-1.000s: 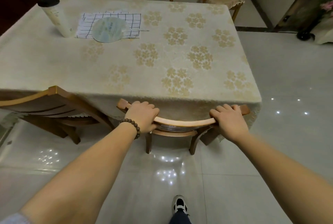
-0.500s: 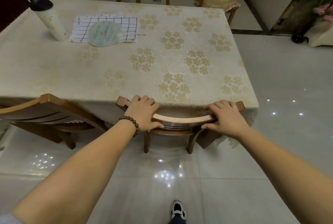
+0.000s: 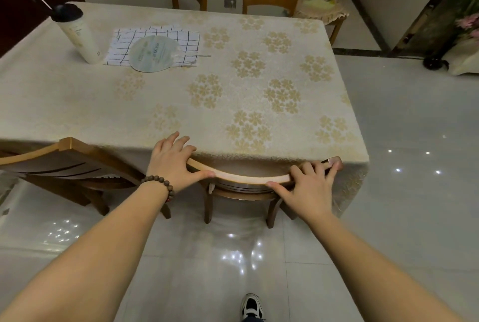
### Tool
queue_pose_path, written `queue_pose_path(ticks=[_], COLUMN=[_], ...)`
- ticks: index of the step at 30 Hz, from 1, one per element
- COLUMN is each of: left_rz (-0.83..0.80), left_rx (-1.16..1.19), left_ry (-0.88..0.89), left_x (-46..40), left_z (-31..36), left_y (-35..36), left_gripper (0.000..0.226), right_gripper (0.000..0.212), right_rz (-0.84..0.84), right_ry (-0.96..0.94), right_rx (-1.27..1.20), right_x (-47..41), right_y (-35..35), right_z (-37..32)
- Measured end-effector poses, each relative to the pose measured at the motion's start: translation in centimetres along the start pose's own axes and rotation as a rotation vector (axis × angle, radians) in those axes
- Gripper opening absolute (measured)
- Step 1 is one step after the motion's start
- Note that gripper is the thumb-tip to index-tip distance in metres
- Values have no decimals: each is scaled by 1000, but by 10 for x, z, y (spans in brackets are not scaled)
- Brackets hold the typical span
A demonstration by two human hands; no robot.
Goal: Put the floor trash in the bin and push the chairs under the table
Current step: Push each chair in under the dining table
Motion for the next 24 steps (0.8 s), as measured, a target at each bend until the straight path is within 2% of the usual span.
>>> queue_pose_path(ticks=[3, 5, 8, 11, 16, 21, 24], left_rz=[17, 19, 12, 64, 64, -33, 21], left_rx=[25, 22, 16, 35, 37, 26, -11], left_ry=[-16, -37, -79, -100, -74, -28, -31], left_x=[5, 11, 24, 36, 22, -12, -9], left_z=[3, 8, 23, 51, 69, 46, 48], left_y=[-3, -4, 1, 7, 7, 10, 2], left_gripper=[111, 109, 98, 89, 104, 106, 100], right_gripper=[81, 78, 67, 68, 67, 67, 65], right_rz=[-8, 4, 11, 46, 36, 8, 10], right_ry=[-22, -50, -101, -134, -137, -89, -89], right_rx=[11, 20, 16, 29, 2, 11, 19], right_x=[4, 3, 4, 2, -10, -18, -16], right_y=[2, 1, -1, -4, -3, 2, 3], right_z=[1, 2, 14, 39, 59, 45, 45])
Point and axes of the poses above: each hand's wrist, its own x-axis away from the middle knuckle, its own y-axis out of the palm, z = x × y, the point moved 10 cm from there along -x, towards the middle knuckle, and after that the axes turned 12 degrees about y, right-handed, at the moved point
